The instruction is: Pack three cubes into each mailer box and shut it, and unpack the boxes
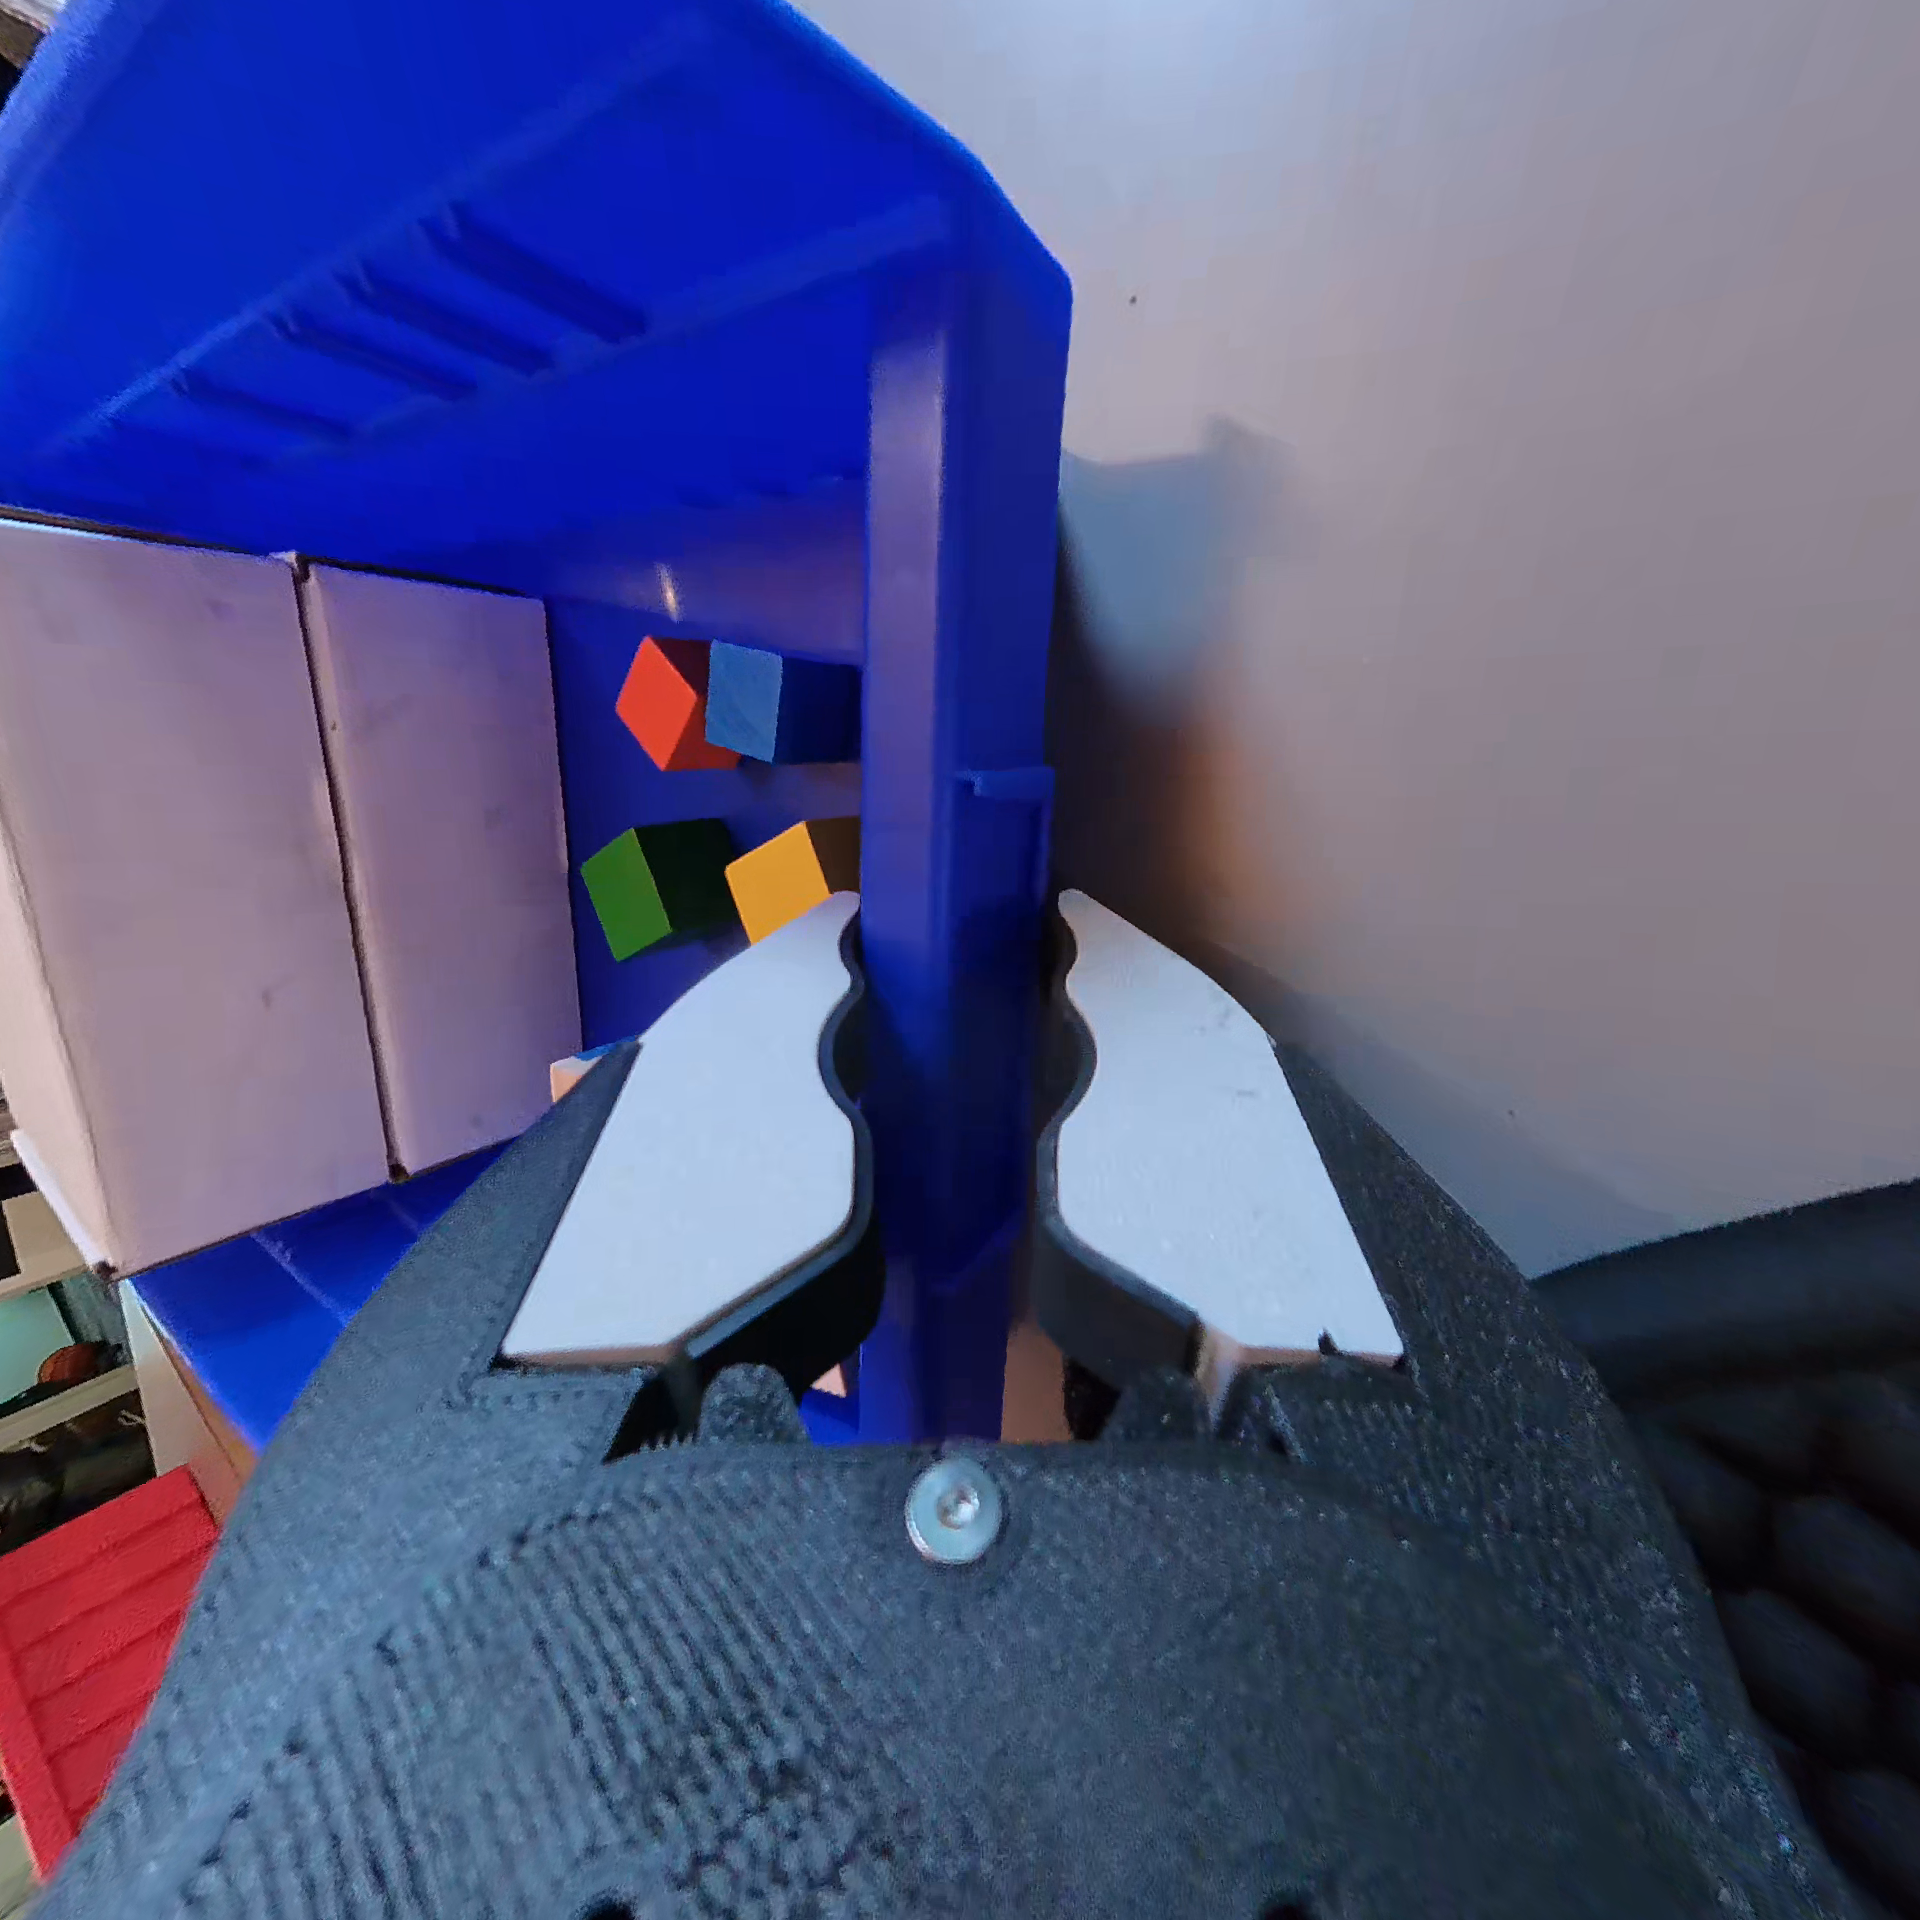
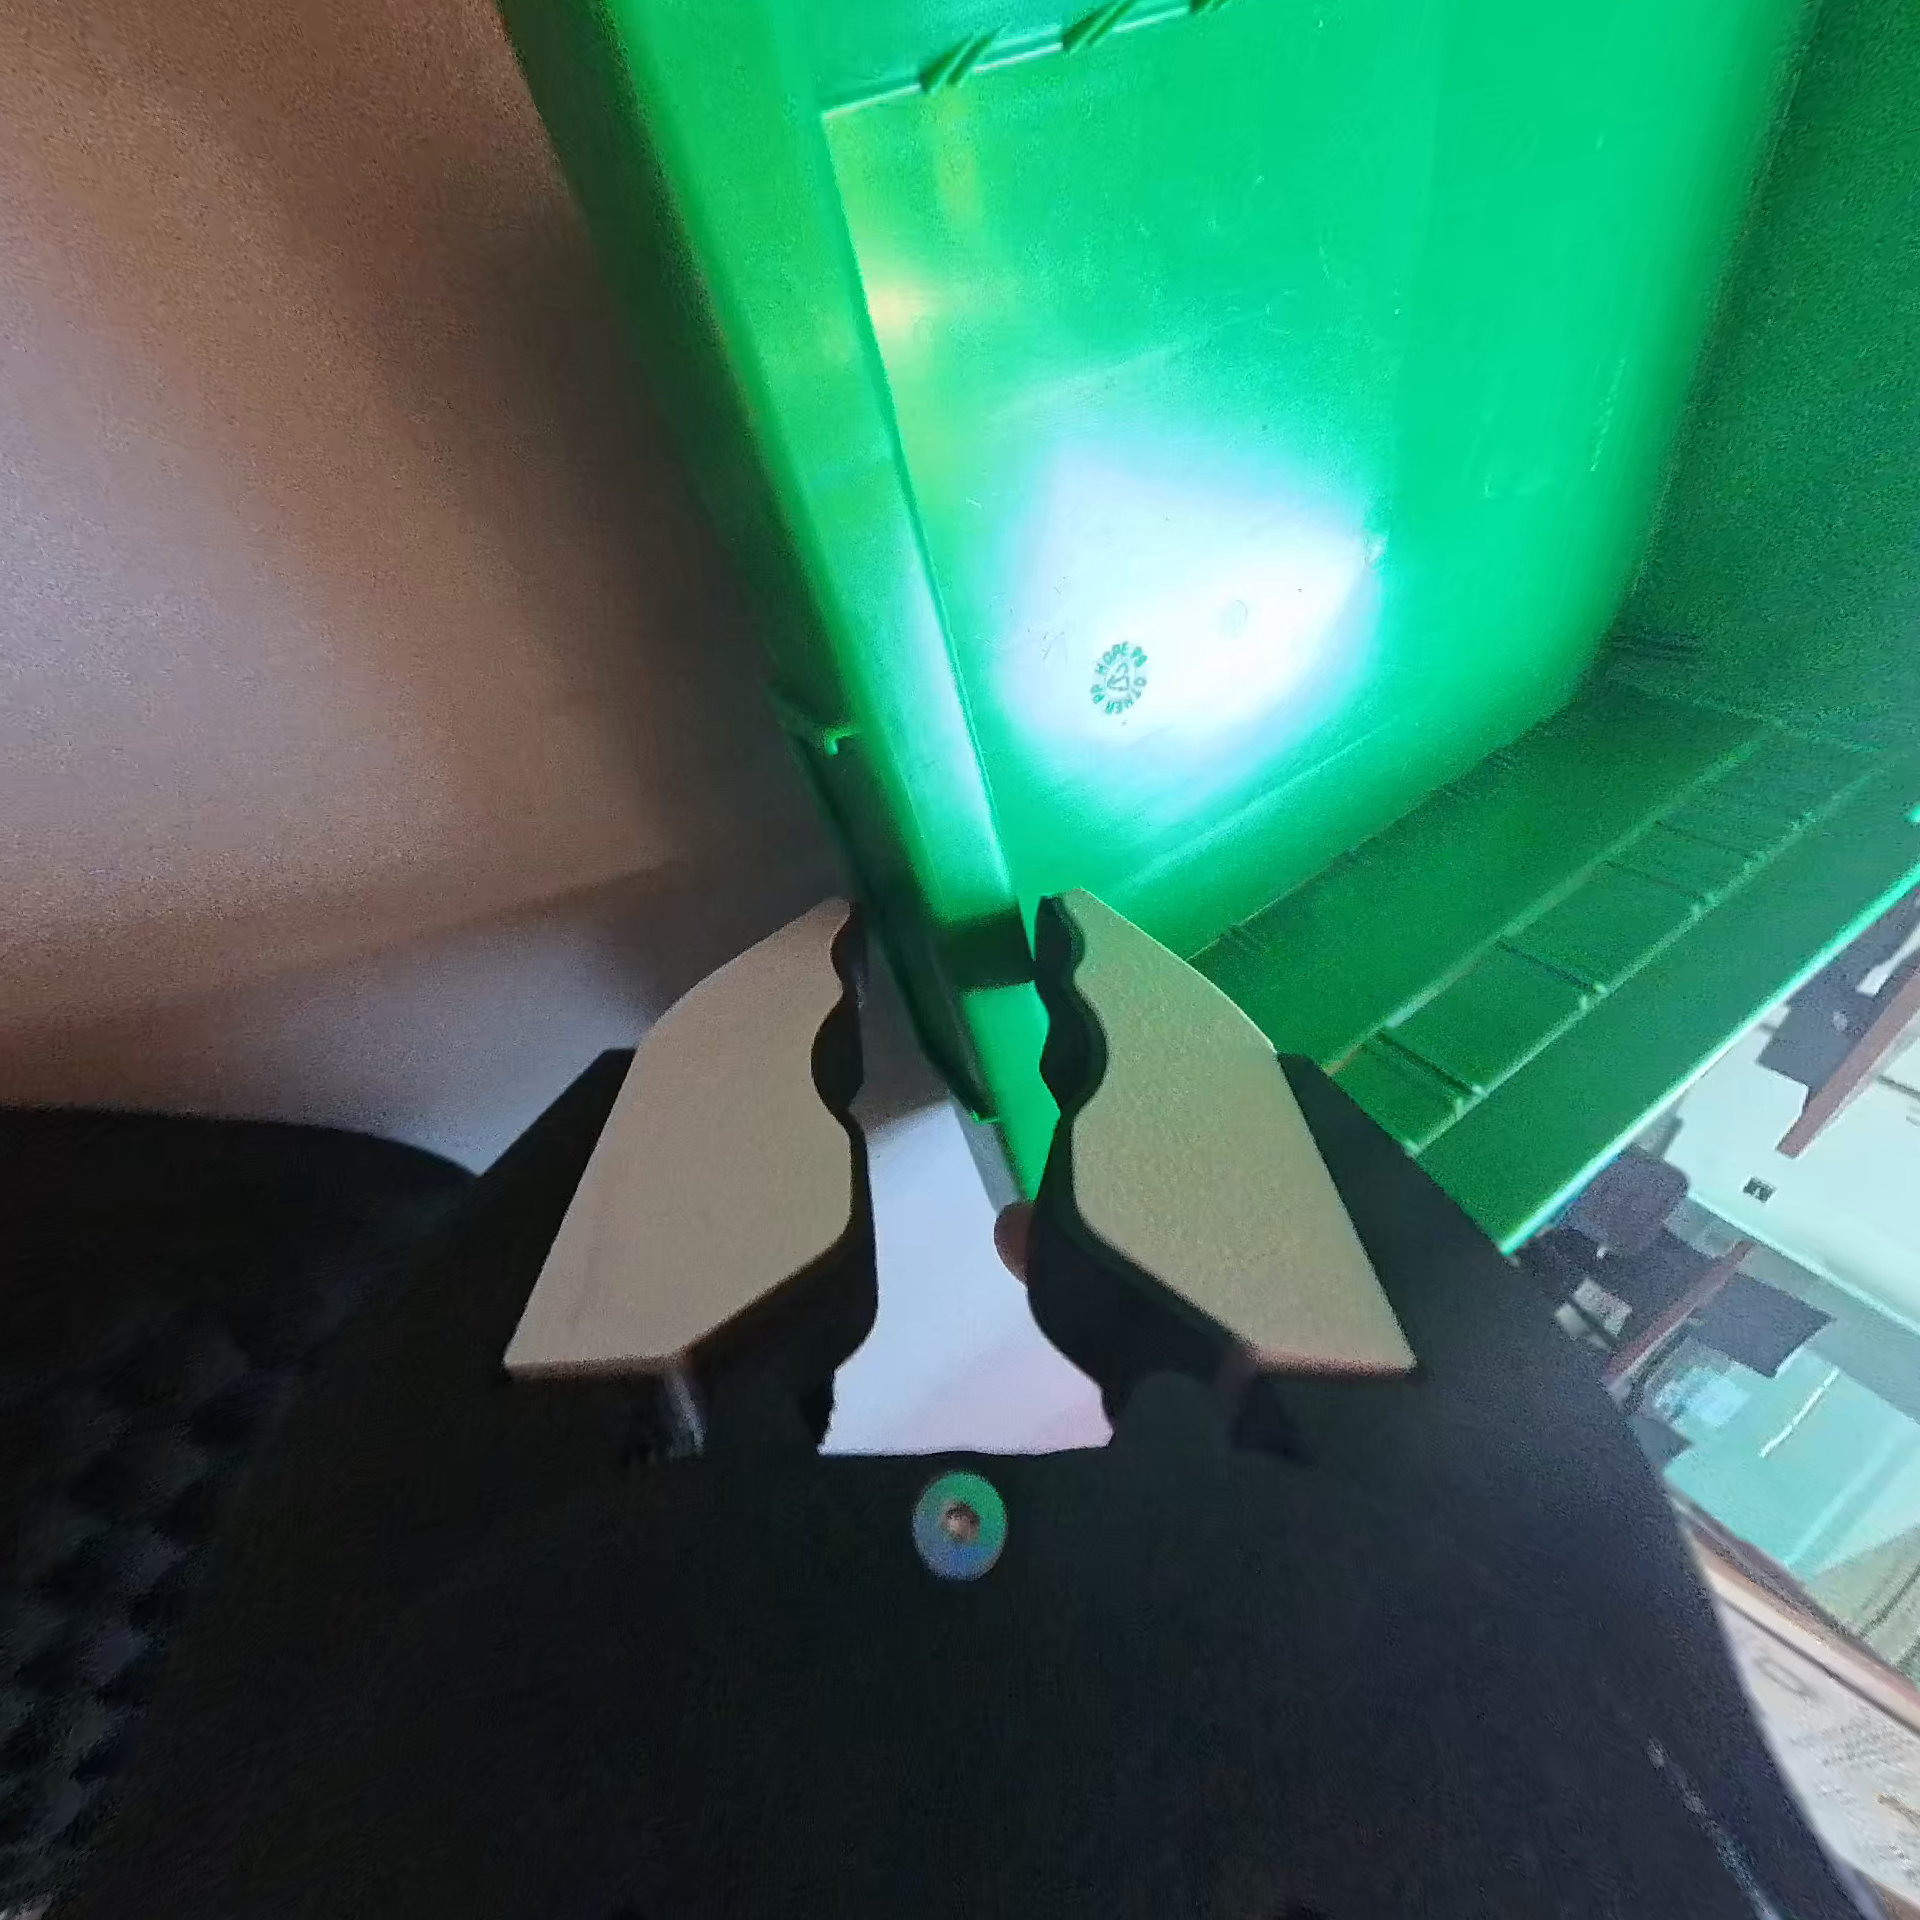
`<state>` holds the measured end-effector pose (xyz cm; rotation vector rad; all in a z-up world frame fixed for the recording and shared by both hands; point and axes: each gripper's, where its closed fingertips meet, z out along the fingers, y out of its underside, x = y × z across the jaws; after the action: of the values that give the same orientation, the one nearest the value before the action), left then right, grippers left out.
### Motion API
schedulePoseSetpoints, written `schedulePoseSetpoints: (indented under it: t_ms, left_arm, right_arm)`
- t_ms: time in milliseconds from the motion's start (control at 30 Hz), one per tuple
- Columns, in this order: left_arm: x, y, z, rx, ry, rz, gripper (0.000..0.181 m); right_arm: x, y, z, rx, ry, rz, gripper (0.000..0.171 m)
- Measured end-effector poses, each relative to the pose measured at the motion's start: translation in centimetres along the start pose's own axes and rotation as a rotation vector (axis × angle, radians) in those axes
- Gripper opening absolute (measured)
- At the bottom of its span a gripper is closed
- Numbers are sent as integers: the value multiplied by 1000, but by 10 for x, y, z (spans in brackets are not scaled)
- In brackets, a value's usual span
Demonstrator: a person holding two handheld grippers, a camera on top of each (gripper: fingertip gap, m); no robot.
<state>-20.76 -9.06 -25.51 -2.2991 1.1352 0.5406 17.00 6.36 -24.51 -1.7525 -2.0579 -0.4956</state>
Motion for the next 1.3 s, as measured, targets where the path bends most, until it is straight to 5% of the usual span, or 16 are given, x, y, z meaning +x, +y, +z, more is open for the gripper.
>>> schedulePoseSetpoints:
  t_ms: [600, 733, 967, 1133, 1300]
  left_arm:
    - [-42, -2, 30, 37, 8, -115, 30]
    - [-48, -10, 17, 174, 30, -266, 58]
    - [-122, -14, -51, 459, -92, -561, 60]
    - [-193, 41, -44, 274, -309, -561, 64]
    - [-218, 73, -2, 60, -239, -453, 74]
  right_arm:
    - [102, -12, 58, -45, 113, 174, 32]
    - [97, -35, 37, 195, 127, 304, 61]
    - [86, -92, -48, 895, 114, 556, 62]
    - [80, -101, -52, 941, 194, 497, 58]
    - [71, -109, -44, 930, 175, 474, 57]
